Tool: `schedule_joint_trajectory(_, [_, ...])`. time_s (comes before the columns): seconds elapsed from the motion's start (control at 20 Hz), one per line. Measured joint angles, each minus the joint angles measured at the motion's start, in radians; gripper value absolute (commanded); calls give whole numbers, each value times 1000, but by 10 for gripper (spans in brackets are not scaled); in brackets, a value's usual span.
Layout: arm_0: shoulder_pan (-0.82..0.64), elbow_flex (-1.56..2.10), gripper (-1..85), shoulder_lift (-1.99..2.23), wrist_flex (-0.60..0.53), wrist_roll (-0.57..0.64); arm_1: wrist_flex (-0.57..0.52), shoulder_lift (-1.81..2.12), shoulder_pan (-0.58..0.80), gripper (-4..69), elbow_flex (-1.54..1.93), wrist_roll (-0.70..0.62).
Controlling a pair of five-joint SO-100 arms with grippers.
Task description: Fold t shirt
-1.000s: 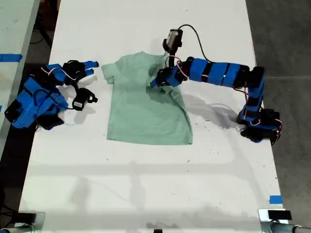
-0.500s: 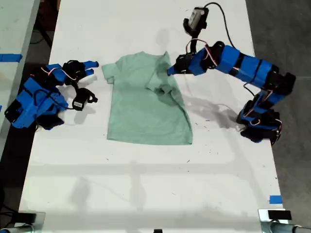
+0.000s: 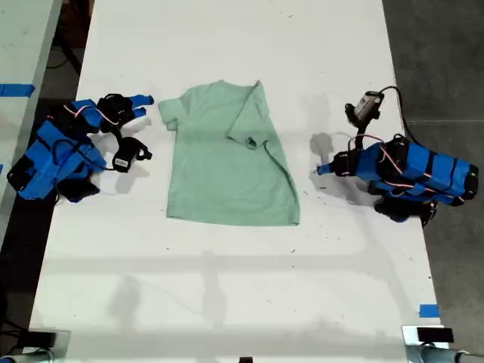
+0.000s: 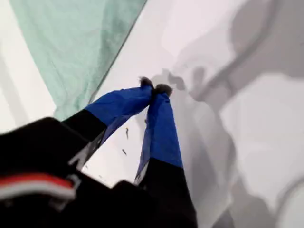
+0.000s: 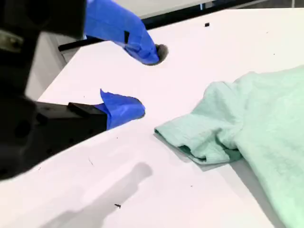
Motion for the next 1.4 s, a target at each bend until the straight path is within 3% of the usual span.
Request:
schedule_joint_trajectory(0.15, [0,0,142,0,0,0,29,31,8,59,15,-15])
schedule_joint_trajectory(0.3, [0,0,142,0,0,0,91,34,8,156,20,74])
schedule_joint_trajectory(0.45, [0,0,142,0,0,0,94,34,-28,175,20,64])
schedule_joint_trajectory(0.95, [0,0,142,0,0,0,97,34,-11,148,21,-51])
schedule_joint_trajectory(1.15, [0,0,142,0,0,0,97,34,-14,123,23,-216])
schedule_joint_trajectory(1.4, [0,0,142,0,0,0,97,34,-3,111,23,-190])
